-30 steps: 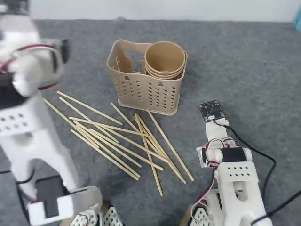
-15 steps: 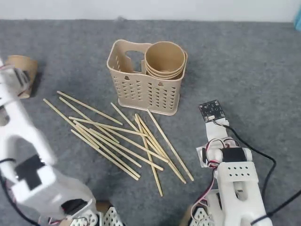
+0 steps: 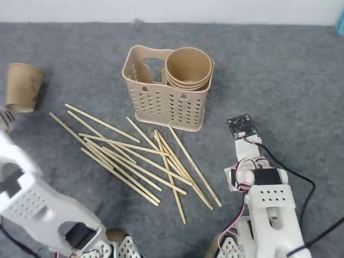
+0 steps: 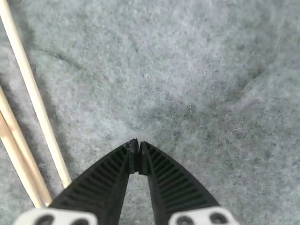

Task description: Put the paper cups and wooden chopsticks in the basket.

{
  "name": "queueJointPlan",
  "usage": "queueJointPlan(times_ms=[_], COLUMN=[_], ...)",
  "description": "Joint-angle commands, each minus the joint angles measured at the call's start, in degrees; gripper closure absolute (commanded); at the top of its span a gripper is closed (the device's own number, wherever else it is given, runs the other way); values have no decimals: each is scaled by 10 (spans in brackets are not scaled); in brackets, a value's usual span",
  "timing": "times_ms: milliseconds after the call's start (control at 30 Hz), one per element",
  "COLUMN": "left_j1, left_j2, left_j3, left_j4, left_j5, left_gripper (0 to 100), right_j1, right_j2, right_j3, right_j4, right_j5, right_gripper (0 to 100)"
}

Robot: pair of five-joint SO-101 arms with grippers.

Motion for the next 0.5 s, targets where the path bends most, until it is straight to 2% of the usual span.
queueJointPlan(times_ms=[0, 167, 467], left_j1=[-14, -48, -130], left_j2=[-1, 2, 4], left_j3=[-5, -25, -92], left_j4=[-16, -25, -25], left_j5=[-47, -50, -50], left_gripper=[860, 941, 952], right_j1=[-5, -5, -5], right_j2=[3, 3, 3], right_j3=[0, 0, 0], right_j4=[-6, -5, -5], right_j5=[5, 5, 5], right_gripper=[990, 990, 990])
